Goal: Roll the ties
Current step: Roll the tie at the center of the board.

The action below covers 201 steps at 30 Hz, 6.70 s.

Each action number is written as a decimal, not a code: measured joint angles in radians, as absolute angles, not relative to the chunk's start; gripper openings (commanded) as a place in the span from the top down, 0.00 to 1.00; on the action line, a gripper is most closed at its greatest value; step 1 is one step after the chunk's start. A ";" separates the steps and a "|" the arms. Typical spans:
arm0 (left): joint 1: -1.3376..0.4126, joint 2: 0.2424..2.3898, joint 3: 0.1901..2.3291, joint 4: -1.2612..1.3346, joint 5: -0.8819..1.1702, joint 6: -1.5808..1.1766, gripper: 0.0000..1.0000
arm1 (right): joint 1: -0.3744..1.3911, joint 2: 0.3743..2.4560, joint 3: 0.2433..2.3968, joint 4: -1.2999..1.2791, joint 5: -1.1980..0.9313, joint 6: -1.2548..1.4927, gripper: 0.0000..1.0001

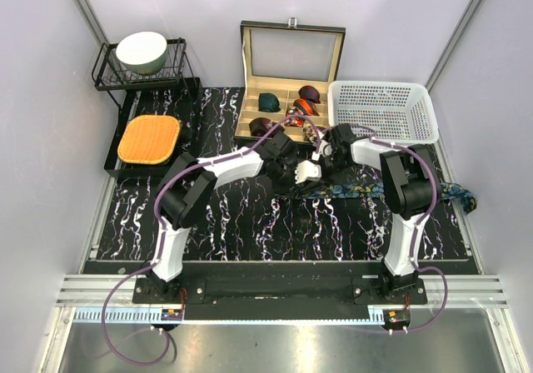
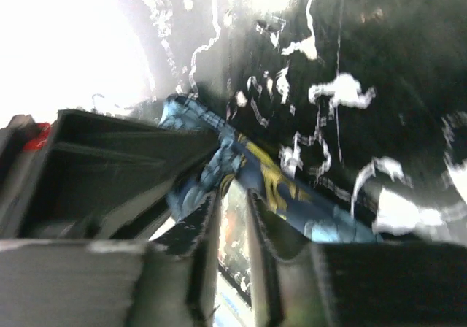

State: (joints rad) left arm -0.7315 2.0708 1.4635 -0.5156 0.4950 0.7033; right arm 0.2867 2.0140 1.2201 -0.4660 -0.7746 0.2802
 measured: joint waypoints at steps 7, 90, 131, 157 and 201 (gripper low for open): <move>-0.731 2.068 1.458 -0.509 0.493 0.714 0.76 | 0.239 1.924 1.221 -0.521 -0.840 0.272 0.58; -0.772 2.057 1.439 -0.531 0.475 0.857 0.77 | 0.269 1.957 1.241 -0.519 -0.841 0.267 0.64; -0.752 2.049 1.422 -0.519 0.503 0.761 0.41 | 0.294 2.017 1.137 -0.357 -0.844 0.316 1.00; -0.645 1.879 1.177 -0.305 0.602 0.618 0.66 | 0.297 2.030 1.152 -0.384 -0.810 0.292 1.00; -0.683 1.958 1.249 -0.320 0.549 0.600 0.48 | 0.297 2.036 1.161 -0.395 -0.804 0.299 1.00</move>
